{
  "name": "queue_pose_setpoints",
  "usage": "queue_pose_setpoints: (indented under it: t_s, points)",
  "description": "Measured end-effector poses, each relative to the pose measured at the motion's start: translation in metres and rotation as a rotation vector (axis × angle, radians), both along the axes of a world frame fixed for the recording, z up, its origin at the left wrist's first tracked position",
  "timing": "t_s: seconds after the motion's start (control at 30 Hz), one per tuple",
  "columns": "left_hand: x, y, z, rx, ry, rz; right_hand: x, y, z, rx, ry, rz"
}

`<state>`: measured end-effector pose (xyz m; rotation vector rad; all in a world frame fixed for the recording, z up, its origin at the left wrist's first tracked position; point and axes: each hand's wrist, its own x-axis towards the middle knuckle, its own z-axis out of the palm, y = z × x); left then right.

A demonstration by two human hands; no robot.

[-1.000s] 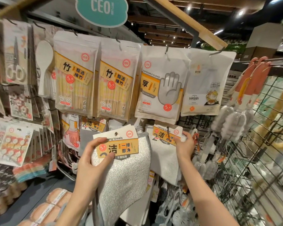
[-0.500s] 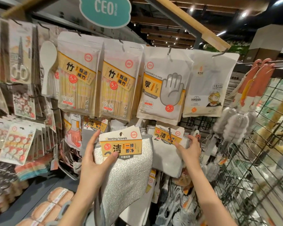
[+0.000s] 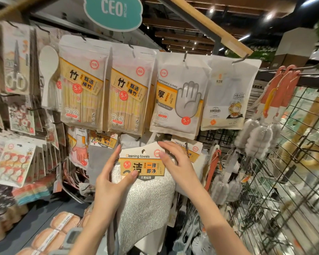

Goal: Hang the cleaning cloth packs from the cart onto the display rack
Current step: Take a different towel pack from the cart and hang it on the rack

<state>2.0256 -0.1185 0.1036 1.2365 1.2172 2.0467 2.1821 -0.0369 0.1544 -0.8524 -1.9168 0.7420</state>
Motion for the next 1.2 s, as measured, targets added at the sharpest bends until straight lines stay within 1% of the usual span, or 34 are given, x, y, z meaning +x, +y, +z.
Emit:
queue_pose_setpoints:
  t_s: [0.17, 0.23, 0.33, 0.37, 0.47, 0.53, 0.67, 0.8, 0.9, 1.07, 1.2]
  points:
    - [-0.001, -0.002, -0.005, 0.016, -0.003, 0.027, -0.007, -0.007, -0.006, 0.071, -0.028, -0.09]
    - [-0.002, -0.003, -0.006, 0.007, -0.001, 0.044, -0.009, -0.01, -0.008, 0.079, 0.002, -0.122]
    - [-0.005, -0.003, -0.006, -0.014, 0.017, 0.113, -0.009, -0.012, -0.007, -0.061, 0.155, -0.075]
    - [-0.006, -0.003, -0.006, -0.018, 0.026, 0.137, -0.008, -0.012, -0.007, -0.114, 0.175, -0.047]
    - [-0.009, -0.005, -0.008, -0.037, 0.04, 0.163, -0.006, -0.011, -0.007, -0.179, 0.128, -0.01]
    - [-0.008, -0.005, -0.01, -0.044, 0.04, 0.16, -0.004, -0.011, -0.01, -0.193, 0.137, -0.02]
    - [-0.006, -0.005, -0.008, -0.043, -0.03, 0.15, 0.001, -0.007, -0.014, -0.219, 0.205, -0.07]
    - [-0.01, -0.006, -0.005, -0.009, 0.021, 0.192, 0.013, -0.001, -0.017, -0.198, 0.249, -0.125]
    - [-0.012, -0.004, -0.004, 0.023, 0.01, 0.176, 0.026, 0.009, -0.018, -0.184, 0.275, -0.177]
    - [-0.019, 0.0, -0.009, 0.005, 0.037, 0.175, 0.045, 0.027, -0.031, -0.2, 0.298, -0.287]
    - [-0.026, -0.002, -0.01, 0.028, 0.066, 0.181, 0.058, 0.04, -0.043, -0.222, 0.345, -0.361]
